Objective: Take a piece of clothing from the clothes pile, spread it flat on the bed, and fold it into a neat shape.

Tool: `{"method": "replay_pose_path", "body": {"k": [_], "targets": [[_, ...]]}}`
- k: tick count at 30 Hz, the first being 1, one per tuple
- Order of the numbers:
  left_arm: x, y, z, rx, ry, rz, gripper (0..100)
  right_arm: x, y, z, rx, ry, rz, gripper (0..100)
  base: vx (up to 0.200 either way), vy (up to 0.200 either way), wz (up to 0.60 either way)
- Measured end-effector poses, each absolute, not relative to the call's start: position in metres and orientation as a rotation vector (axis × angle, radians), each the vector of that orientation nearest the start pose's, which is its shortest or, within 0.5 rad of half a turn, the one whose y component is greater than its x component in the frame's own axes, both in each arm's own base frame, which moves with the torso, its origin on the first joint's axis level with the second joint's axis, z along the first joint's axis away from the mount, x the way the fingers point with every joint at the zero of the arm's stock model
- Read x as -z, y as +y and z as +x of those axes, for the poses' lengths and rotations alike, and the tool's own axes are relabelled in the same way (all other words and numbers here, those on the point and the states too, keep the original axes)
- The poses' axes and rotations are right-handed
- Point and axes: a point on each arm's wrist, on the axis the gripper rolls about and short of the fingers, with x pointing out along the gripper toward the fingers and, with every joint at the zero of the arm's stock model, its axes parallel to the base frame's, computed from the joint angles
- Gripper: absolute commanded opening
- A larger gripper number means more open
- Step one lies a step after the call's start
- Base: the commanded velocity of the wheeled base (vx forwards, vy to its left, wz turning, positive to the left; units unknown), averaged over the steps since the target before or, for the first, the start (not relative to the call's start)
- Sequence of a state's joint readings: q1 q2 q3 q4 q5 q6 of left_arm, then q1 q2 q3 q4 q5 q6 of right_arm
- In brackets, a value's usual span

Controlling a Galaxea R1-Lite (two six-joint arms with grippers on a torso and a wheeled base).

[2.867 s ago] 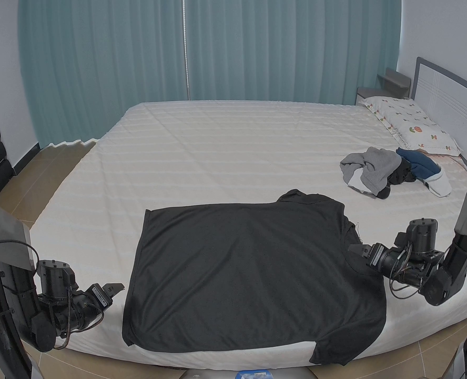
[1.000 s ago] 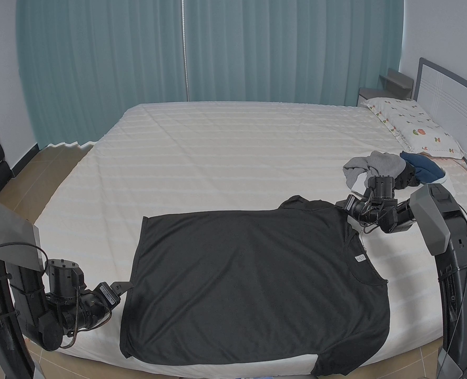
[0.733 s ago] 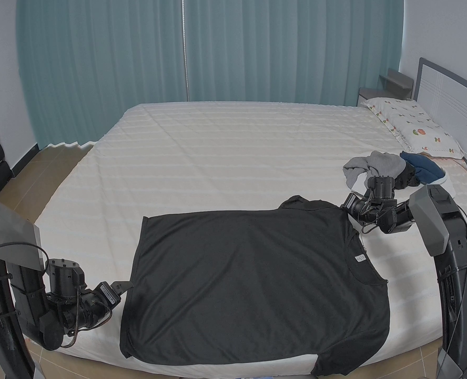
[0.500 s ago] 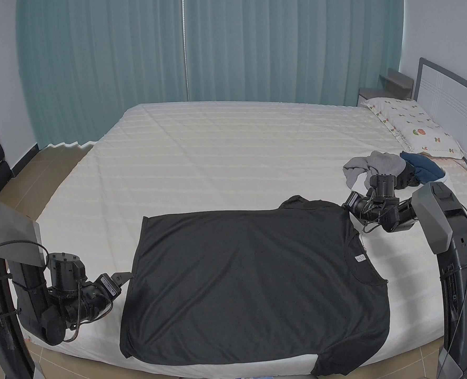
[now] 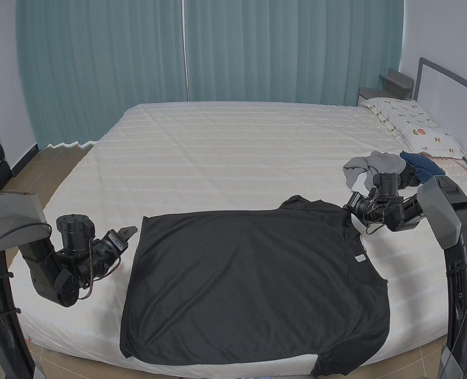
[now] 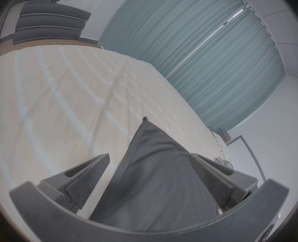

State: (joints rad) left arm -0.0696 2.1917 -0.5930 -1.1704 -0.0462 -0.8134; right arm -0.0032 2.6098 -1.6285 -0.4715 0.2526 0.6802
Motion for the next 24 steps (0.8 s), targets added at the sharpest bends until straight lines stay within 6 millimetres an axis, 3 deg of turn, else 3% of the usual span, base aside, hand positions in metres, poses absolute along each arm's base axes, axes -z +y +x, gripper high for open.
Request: {"method": "replay_pose_path", "body": {"k": [7,13,17,24], "targets": [[-0.035,-0.029,0.404,-0.066,0.383,-0.793,100,-0.004,0.006,0.498,-0.078,0.580,0.724,0,0.000,0.000,0.00],[-0.021,-0.032,0.447,-0.093,0.413,-0.786,100,-0.007,0.006,0.494,-0.086,0.580,0.723,0,0.000,0.000,0.00],[-0.006,-0.035,0.467,-0.111,0.459,-0.781,100,-0.010,0.007,0.493,-0.092,0.577,0.722,0,0.000,0.000,0.00],[0.012,-0.039,0.483,-0.107,0.477,-0.769,100,-0.010,0.012,0.492,-0.101,0.578,0.718,0,0.000,0.000,0.00]]}}
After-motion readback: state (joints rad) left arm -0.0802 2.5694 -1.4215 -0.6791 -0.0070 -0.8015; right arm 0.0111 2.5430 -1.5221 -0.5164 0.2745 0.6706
